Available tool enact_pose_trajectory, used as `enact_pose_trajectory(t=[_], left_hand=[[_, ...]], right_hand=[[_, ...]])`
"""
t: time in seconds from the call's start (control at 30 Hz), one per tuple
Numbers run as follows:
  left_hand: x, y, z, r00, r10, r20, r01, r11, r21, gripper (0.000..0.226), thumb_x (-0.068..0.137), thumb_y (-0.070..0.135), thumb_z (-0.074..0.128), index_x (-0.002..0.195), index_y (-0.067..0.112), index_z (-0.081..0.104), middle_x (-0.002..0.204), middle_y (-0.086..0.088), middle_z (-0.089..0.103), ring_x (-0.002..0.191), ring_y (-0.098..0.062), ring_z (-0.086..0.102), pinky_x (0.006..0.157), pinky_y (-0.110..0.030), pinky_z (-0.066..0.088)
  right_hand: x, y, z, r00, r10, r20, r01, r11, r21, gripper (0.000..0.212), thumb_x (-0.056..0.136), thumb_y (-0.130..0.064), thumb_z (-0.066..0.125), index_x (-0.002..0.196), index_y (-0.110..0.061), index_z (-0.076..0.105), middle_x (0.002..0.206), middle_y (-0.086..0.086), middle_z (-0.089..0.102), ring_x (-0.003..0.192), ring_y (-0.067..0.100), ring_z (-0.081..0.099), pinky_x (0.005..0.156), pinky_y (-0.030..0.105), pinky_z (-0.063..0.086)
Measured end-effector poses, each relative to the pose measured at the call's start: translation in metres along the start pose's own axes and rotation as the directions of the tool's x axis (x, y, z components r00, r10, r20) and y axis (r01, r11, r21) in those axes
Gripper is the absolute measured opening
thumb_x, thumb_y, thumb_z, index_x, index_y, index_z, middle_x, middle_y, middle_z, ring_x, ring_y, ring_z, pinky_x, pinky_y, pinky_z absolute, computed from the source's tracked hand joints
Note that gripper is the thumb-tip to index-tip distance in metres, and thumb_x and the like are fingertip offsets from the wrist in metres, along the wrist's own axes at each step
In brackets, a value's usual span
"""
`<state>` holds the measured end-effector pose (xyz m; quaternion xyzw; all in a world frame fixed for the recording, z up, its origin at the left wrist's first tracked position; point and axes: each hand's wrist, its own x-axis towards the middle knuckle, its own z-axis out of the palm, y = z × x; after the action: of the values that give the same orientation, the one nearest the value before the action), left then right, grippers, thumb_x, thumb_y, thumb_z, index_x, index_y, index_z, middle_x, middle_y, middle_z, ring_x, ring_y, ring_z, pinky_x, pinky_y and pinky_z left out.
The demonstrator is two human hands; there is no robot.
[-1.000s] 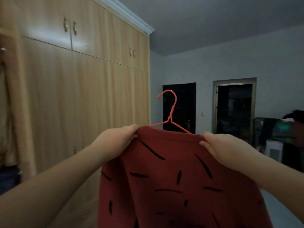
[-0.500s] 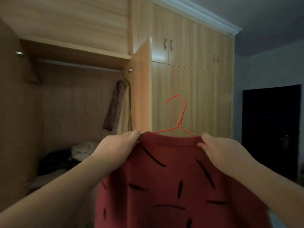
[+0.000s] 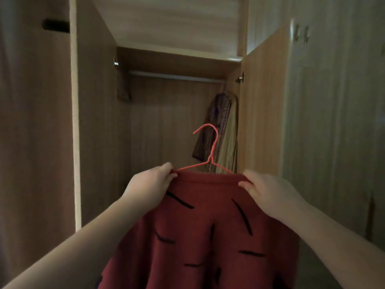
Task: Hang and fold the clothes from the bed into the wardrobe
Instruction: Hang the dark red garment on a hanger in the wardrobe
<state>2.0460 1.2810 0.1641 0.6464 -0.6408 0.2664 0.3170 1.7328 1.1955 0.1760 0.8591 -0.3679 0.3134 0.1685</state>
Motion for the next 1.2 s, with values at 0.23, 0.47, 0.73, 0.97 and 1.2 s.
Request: enact_pose_trajectory(t=[0.23,0.47,0.73,0.97,1.2], left_hand=[[0.068,-0.041,0.043,0.997,0.044,-0.067,-0.035,0.991,0.128,0.025,0.098,0.055,0.03,0.091,0.032,0.038,0.084,0.012,0.055,0.081,-0.022,0.065,0.06,-0.031,0.035],[0.173,-0.068,0.109,0.964,0.17,-0.206,-0.096,0.94,0.328,0.036,0.097,0.055,0.028,0.104,0.024,0.047,0.096,0.006,0.063,0.08,-0.023,0.066,0.057,-0.035,0.047],[0.303,-0.121,0.205,0.938,0.022,-0.347,0.075,0.961,0.265,0.039,0.093,0.042,0.05,0.123,0.018,0.053,0.113,-0.001,0.062,0.103,-0.028,0.059,0.084,-0.041,0.048],[0.423,-0.172,0.285,0.911,0.159,-0.38,-0.111,0.983,0.146,0.062,0.089,0.039,0.046,0.145,0.012,0.043,0.147,-0.007,0.048,0.135,-0.027,0.043,0.11,-0.041,0.041],[0.566,-0.212,0.357,0.892,0.306,-0.333,-0.289,0.952,0.1,0.068,0.094,0.059,0.018,0.158,0.038,0.005,0.168,0.005,0.003,0.154,-0.014,-0.004,0.125,-0.039,0.006]], right_hand=[[0.084,0.031,0.078,0.985,-0.051,-0.165,0.055,0.998,0.02,0.031,0.095,-0.056,0.032,0.08,-0.028,0.032,0.056,-0.011,0.041,0.059,0.023,0.06,0.05,0.035,0.038],[0.2,0.093,0.127,0.936,-0.088,-0.34,0.07,0.995,-0.064,0.028,0.095,-0.055,0.032,0.081,-0.035,0.019,0.053,-0.012,0.034,0.054,0.028,0.061,0.047,0.033,0.04],[0.357,0.134,0.19,0.894,-0.075,-0.442,0.008,0.989,-0.15,0.028,0.096,-0.049,0.044,0.083,-0.031,0.026,0.061,-0.004,0.058,0.058,0.033,0.064,0.047,0.032,0.032],[0.483,0.184,0.23,0.854,-0.021,-0.52,-0.104,0.972,-0.21,0.025,0.098,-0.049,0.034,0.084,-0.03,0.028,0.067,0.006,0.062,0.06,0.037,0.062,0.05,0.034,0.036],[0.585,0.229,0.239,0.823,0.133,-0.553,-0.301,0.927,-0.225,0.024,0.099,-0.048,0.031,0.084,-0.03,0.027,0.075,0.009,0.063,0.071,0.038,0.063,0.056,0.039,0.041]])
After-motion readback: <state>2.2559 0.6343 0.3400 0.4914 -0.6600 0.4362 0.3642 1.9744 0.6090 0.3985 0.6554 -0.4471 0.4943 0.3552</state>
